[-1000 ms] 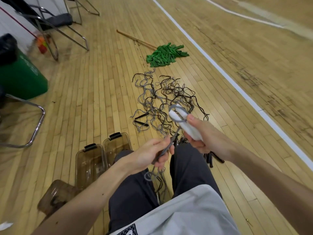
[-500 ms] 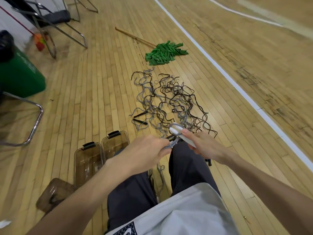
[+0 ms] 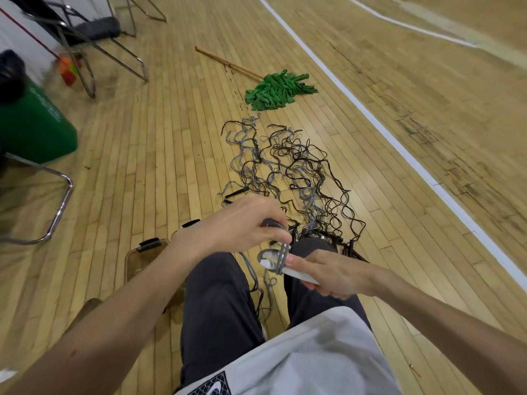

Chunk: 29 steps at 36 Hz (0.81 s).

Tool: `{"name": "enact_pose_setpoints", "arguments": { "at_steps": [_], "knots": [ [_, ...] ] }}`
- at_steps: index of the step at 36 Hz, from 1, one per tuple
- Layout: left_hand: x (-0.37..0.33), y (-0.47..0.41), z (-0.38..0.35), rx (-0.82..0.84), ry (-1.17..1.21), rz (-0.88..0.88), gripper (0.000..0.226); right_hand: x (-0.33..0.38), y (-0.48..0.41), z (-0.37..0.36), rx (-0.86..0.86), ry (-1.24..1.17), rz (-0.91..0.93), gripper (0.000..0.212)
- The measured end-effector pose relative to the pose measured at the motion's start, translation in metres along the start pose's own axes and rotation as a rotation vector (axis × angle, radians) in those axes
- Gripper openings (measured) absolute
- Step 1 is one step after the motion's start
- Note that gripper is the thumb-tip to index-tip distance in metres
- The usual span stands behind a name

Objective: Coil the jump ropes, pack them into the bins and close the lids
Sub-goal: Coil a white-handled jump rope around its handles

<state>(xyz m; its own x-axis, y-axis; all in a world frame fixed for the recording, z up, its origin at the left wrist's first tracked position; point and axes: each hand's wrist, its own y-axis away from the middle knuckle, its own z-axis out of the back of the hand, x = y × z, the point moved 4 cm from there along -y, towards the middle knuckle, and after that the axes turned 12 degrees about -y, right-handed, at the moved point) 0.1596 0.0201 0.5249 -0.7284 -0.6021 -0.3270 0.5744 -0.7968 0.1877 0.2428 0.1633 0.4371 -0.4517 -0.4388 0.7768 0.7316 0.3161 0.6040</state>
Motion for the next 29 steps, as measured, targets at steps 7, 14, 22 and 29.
{"name": "enact_pose_setpoints", "arguments": {
  "at_steps": [7,14,22,29],
  "knots": [
    [0.016,-0.003,-0.004,-0.003,0.3,0.073,0.007,0.013,0.014,-0.004,0.084,-0.022,0.042,0.069],
    [0.017,-0.004,-0.02,0.026,0.515,0.091,0.007,0.024,0.021,-0.01,0.103,0.052,0.148,0.067],
    [0.014,-0.001,-0.045,0.038,0.675,0.146,0.009,0.02,0.026,-0.009,0.144,-0.042,0.139,0.064],
    [0.014,0.005,-0.051,-0.007,0.801,0.178,0.01,0.023,0.026,-0.009,0.205,-0.126,0.198,0.041]
  ]
}}
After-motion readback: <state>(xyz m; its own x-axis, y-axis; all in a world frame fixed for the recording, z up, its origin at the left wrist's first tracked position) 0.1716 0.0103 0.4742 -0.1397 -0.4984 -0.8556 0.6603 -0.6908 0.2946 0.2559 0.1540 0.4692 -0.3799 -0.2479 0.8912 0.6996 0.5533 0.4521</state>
